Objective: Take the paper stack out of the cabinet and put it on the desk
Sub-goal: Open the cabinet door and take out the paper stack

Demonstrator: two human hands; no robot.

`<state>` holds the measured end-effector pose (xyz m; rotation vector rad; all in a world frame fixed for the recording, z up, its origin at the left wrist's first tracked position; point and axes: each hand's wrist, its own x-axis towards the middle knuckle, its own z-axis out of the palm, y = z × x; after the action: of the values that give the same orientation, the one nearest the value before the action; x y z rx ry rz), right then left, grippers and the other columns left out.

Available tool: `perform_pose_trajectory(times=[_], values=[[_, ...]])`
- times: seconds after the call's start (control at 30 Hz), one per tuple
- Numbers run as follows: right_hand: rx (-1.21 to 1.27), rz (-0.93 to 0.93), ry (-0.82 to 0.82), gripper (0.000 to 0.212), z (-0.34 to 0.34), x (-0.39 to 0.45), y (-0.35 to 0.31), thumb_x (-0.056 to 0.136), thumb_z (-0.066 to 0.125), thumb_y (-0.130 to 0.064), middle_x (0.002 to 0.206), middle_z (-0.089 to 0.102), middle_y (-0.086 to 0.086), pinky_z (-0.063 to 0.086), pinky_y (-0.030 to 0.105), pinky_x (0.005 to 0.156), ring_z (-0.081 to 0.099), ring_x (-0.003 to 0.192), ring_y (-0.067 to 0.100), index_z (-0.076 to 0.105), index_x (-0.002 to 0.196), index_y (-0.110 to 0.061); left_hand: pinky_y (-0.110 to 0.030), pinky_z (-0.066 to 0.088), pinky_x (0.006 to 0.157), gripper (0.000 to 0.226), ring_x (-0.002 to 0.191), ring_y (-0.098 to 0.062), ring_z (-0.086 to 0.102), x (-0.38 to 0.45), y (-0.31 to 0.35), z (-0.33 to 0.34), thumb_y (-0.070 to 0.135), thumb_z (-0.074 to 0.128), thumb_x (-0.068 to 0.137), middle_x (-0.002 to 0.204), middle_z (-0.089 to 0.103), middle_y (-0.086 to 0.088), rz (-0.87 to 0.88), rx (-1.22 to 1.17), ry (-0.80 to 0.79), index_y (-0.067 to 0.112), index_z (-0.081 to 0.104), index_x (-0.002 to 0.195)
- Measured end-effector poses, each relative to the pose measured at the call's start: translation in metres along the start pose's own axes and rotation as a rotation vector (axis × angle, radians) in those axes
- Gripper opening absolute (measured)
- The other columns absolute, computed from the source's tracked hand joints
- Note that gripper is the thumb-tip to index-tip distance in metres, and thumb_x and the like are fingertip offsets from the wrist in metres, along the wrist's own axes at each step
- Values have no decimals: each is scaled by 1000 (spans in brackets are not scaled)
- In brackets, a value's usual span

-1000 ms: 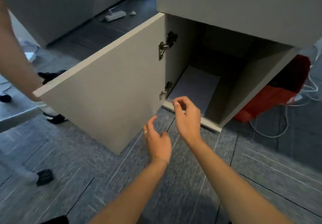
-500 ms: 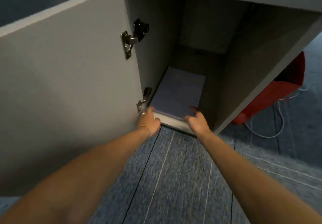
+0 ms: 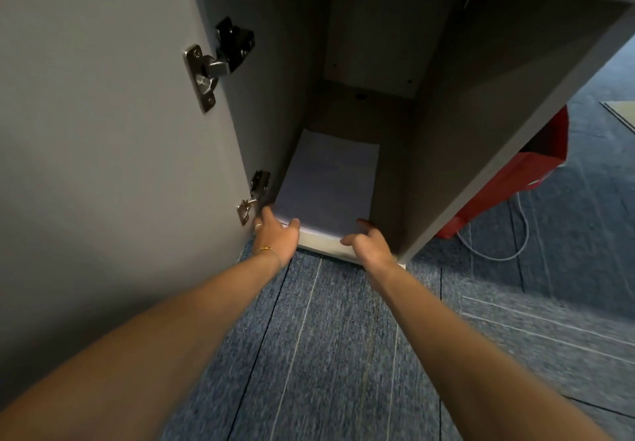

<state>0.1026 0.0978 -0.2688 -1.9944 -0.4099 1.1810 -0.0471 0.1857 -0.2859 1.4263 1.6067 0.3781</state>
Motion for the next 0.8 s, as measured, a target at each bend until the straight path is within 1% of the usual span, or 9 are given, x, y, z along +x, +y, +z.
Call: perform_pose_trajectory(times=[0.1,0.17,0.23,0.3,0.4,0.5,0.63,0.73,0.8], values=[[33,3,11,71,-5,-16,-9,85,71,-14,149,54,6,35,38,119,46,141,28,45,151,-17,-42,28,119,70,150,-37,32,4,9,-3,34,50,100,165,23,-16,-74,-113,15,8,23,159],[45,6,4,68,-9,-17,-9,91,67,-7,150,52,6,35,30,111,46,141,27,41,154,-14,-42,33,114,63,145,-39,38,7,13,-1,33,49,99,160,29,-19,-125,-82,12,7,34,155],[56,-1,-10,66,-13,-17,-6,94,63,-2,151,50,7,33,26,102,45,142,26,39,155,-10,-42,36,111,59,141,-41,40,7,15,4,32,48,98,156,30,-20,-149,12,21,7,40,150],[59,-5,-18,65,-16,-18,-6,95,62,0,152,50,7,33,26,100,45,141,26,39,155,-10,-43,35,112,57,142,-40,38,6,16,10,27,49,97,156,29,-19,-136,33,36,6,38,149],[58,-12,-20,62,-19,-16,-5,95,62,-1,150,52,8,33,27,101,47,134,24,42,153,-11,-43,41,109,57,134,-40,47,12,19,13,15,50,95,153,37,-19,-112,-100,50,4,33,148],[43,-26,-21,62,-21,-17,-5,95,62,-1,151,51,8,34,27,105,45,140,26,42,153,-11,-40,41,108,55,132,-42,50,26,19,5,10,50,93,149,45,-23,-154,-151,82,-3,37,145],[42,-37,-14,65,-21,-18,0,95,62,-2,153,49,7,33,33,116,43,143,27,40,155,-14,-40,40,109,47,135,-42,49,32,18,1,17,43,98,144,53,-26,-187,26,-25,-5,55,138],[34,-36,-19,66,-21,-19,5,95,62,-3,154,48,6,32,35,117,43,143,27,38,155,-15,-40,39,112,55,138,-40,45,29,17,4,27,46,94,149,47,-23,-181,93,-18,3,51,143],[28,-33,-23,66,-21,-21,6,95,62,-4,154,48,6,32,35,116,44,143,27,37,156,-14,-39,42,108,53,133,-40,50,27,20,7,26,49,93,145,51,-22,-144,78,-2,1,53,140]])
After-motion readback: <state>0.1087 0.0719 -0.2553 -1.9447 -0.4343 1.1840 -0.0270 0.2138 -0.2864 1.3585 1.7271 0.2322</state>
